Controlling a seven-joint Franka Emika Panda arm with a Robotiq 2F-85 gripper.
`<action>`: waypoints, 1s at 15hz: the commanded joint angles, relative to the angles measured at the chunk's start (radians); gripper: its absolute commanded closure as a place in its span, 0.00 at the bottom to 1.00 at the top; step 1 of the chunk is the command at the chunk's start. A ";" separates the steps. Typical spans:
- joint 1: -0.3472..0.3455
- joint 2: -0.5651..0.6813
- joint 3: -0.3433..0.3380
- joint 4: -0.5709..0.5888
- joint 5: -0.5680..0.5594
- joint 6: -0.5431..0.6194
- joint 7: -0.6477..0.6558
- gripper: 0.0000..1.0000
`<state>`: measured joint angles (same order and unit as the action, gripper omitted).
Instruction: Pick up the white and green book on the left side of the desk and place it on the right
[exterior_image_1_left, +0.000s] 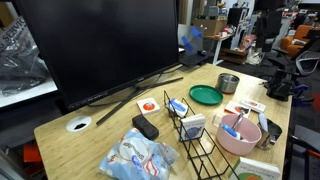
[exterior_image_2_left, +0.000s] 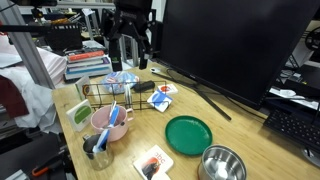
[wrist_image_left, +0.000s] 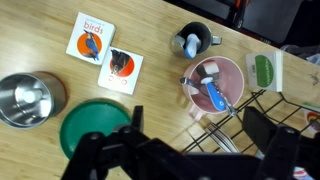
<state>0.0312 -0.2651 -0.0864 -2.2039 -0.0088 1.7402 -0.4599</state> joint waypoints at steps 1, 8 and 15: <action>0.053 -0.053 0.050 -0.036 -0.010 0.034 -0.094 0.00; 0.114 -0.068 0.085 -0.045 0.002 0.045 -0.143 0.00; 0.201 -0.040 0.142 -0.011 0.095 0.101 -0.194 0.00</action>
<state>0.1996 -0.3310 0.0295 -2.2412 0.0326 1.8035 -0.6241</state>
